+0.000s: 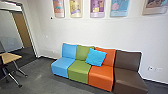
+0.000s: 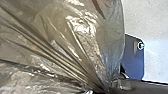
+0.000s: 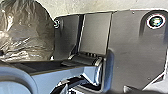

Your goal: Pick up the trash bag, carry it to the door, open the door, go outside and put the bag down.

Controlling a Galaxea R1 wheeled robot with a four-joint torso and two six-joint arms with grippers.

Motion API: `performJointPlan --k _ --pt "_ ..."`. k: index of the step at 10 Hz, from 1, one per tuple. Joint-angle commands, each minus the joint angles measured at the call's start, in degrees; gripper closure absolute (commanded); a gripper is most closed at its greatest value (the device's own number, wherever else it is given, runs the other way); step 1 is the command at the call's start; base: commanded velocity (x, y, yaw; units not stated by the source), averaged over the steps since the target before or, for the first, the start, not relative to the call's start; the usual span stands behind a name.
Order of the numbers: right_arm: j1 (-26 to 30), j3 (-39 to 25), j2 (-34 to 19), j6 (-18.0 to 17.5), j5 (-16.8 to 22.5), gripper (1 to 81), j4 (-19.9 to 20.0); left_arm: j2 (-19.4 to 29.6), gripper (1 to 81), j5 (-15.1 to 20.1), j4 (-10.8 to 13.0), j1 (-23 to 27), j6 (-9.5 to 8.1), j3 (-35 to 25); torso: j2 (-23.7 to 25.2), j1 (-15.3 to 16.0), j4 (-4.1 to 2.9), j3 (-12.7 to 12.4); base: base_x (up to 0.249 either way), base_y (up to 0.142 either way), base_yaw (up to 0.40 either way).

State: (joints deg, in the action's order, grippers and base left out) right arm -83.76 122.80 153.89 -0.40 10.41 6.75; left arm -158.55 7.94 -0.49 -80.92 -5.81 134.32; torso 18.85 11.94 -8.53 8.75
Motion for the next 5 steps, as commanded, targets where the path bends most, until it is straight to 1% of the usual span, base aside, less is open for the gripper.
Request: performJointPlan --k 1,4,5 --pt "3.2 -0.64 -0.67 0.31 3.83 1.0 -0.16 0.87 81.1 3.75 0.4 2.74 0.45 -0.36 -5.58 -3.6 0.0 0.0 0.0 0.0 0.0" --pt "2.76 2.79 1.09 0.31 3.83 1.0 -0.07 0.07 81.1 3.67 0.49 2.74 0.45 0.42 -11.39 -7.38 0.0 -0.02 0.0 0.0 0.0" --pt "2.76 2.97 1.44 0.31 3.91 1.0 -0.07 -0.1 81.1 3.67 0.49 2.74 0.45 0.51 -18.85 -11.94 0.0 -0.02 0.0 0.0 0.0"
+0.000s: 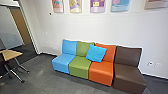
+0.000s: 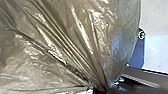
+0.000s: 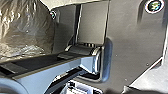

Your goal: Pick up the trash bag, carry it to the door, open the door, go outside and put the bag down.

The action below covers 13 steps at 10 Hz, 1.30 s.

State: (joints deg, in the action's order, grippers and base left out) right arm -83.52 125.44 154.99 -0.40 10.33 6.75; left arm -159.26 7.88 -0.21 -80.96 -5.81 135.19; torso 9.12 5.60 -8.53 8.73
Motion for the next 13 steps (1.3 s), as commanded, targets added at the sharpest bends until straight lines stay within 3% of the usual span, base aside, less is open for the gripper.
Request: performJointPlan --k 1,3,4,5,6,7,8,10,11,13 --pt "2.61 0.06 0.34 0.31 3.91 1.0 -0.16 0.6 81.1 3.73 0.21 2.77 0.45 -0.37 -5.38 -3.47 0.0 0.0 0.0 0.0 0.0" --pt "2.78 0.23 0.34 0.31 3.91 1.0 0.01 0.6 81.1 3.55 0.12 2.77 0.45 -0.37 -9.12 -5.6 0.0 0.0 0.0 0.0 0.0" --pt "2.78 0.32 0.26 0.23 3.91 1.0 0.19 0.61 81.1 3.55 0.11 2.77 0.45 -0.37 -5.82 -3.67 0.0 0.0 0.0 0.0 0.0" --pt "2.69 0.41 0.34 0.23 3.91 1.0 0.19 0.25 81.1 3.55 0.21 2.77 0.45 -0.28 -7.19 -4.35 0.0 0.0 0.0 0.0 0.0" --pt "2.52 0.5 0.34 0.23 3.91 1.0 0.01 -0.44 81.1 3.46 0.2 2.77 0.45 1.02 -7.54 -4.57 0.0 -1.7 0.0 0.0 0.0" --pt "2.52 0.76 0.43 0.23 3.91 1.0 0.01 -2.02 81.1 3.46 1.78 2.77 0.45 3.4 -8.04 -4.77 0.0 -4.67 0.0 0.0 0.0" --pt "2.43 0.93 0.52 0.23 3.91 1.0 0.01 -3.86 81.1 3.46 4.5 2.77 0.37 6.11 -7.91 -4.77 0.0 -5.65 0.0 0.0 0.0" --pt "2.43 1.64 0.78 0.23 3.91 1.0 0.1 -7.4 81.1 3.46 4.87 2.77 0.28 12.38 -7.73 -4.77 0.0 -7.67 0.0 0.0 0.0" --pt "2.34 1.99 1.05 0.23 3.91 1.0 0.1 -8.98 81.1 3.46 5.04 2.77 0.28 14.84 -7.71 -4.78 0.0 -4.15 0.0 0.0 0.0" --pt "2.43 4.01 2.28 0.23 3.91 1.0 0.1 -10.21 81.1 3.46 5.3 2.77 0.37 16.33 -7.63 -4.9 0.0 -6.1 0.0 0.0 0.0"
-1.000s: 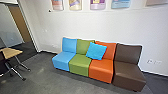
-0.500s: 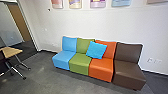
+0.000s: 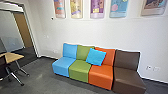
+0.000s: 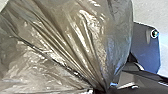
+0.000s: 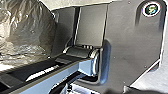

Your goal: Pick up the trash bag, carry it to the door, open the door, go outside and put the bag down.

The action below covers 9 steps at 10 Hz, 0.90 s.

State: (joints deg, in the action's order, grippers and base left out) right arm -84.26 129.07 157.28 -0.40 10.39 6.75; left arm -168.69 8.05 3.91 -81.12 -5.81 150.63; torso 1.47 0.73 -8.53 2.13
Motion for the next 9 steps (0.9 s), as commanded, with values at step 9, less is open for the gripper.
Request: performJointPlan --k 9 --pt "3.09 2.92 1.75 0.31 3.94 1.0 -0.16 -0.78 81.1 3.64 1.98 2.93 0.45 0.9 0.02 -0.02 0.0 0.2 0.0 0.0 0.0"
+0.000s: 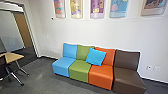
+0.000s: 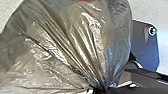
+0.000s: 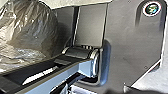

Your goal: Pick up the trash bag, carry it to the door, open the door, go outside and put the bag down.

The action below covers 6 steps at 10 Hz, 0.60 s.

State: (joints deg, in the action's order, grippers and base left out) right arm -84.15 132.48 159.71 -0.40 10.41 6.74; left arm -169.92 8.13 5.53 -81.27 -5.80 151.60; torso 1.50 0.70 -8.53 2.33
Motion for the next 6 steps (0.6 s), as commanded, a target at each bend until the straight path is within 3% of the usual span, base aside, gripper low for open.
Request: performJointPlan --k 1,4,6 --pt "2.98 -0.47 -0.68 0.31 3.83 1.0 -0.15 0.46 81.1 3.65 0.35 3.09 0.44 -0.08 0.0 0.0 0.0 0.0 0.0 0.0 0.0" --pt "2.8 -0.47 -0.68 0.31 3.91 1.0 -0.15 0.63 81.1 3.56 0.27 3.09 0.44 -0.08 0.0 0.0 0.0 0.0 0.0 0.0 0.0" --pt "2.8 -0.47 -0.69 0.31 3.83 1.0 -0.06 0.63 81.1 3.56 0.26 3.09 0.44 -0.08 0.0 0.0 0.0 0.0 0.0 0.0 -0.158"
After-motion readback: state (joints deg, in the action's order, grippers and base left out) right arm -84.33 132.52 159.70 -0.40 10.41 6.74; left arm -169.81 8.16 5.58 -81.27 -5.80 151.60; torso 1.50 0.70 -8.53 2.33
